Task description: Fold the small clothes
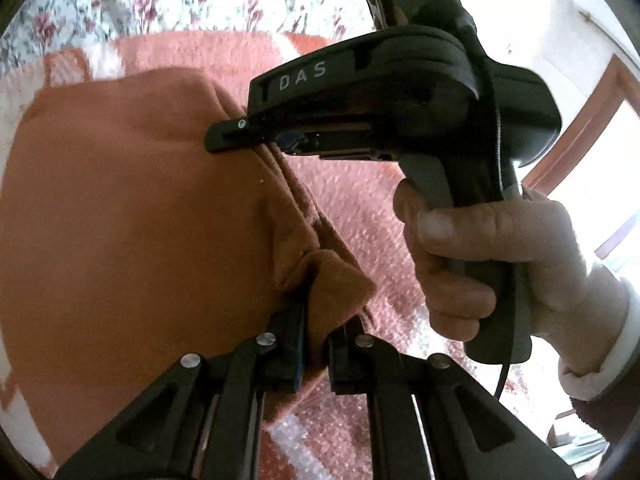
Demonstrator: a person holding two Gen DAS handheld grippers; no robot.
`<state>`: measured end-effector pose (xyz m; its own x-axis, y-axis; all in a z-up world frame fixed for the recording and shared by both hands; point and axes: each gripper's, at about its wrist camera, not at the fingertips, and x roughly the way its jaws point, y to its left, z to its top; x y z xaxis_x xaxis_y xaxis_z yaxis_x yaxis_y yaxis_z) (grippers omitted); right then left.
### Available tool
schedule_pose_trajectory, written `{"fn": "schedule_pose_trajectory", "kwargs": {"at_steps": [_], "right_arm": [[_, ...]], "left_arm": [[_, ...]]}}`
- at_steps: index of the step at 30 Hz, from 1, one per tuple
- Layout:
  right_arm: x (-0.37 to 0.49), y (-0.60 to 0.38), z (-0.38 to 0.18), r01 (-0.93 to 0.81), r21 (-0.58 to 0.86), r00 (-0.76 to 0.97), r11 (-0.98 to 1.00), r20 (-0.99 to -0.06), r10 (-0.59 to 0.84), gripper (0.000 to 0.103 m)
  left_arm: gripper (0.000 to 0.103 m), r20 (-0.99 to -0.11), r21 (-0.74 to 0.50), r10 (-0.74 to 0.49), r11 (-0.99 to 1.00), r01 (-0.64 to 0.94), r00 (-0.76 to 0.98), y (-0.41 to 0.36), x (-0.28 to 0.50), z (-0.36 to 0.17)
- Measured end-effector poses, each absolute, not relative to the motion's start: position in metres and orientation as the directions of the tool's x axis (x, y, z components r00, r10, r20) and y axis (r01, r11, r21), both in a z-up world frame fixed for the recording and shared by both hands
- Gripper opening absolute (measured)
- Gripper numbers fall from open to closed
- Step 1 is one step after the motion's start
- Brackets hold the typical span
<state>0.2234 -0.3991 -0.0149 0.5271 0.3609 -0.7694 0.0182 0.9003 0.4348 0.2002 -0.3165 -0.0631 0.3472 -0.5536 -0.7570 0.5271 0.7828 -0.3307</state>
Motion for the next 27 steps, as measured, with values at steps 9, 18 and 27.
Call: {"fn": "schedule_pose_trajectory", "kwargs": {"at_steps": [9,18,27], "right_arm": [[0.218,-0.410,-0.030,0.063,0.407,0.515,0.911,-0.795,0.320,0.014],[0.197,-0.413,-0.016,0.140,0.355,0.565,0.925,-0.796,0.220,0.040],[0.202,-0.405,-0.037,0.146,0.454,0.529,0.879,-0.787,0.318,0.078]], "left_arm": [[0.017,-0.780,-0.333,-0.544,0.778,0.533,0.308,-0.313,0.204,-0.070],[0.071,-0.776,-0.318,-0.491,0.847,0.427,0.396,-0.221,0.177,-0.027],[0.083,-0.823,-0.437,-0.444,0.893,0.103,0.355,-0.132,0.263,-0.071]]}}
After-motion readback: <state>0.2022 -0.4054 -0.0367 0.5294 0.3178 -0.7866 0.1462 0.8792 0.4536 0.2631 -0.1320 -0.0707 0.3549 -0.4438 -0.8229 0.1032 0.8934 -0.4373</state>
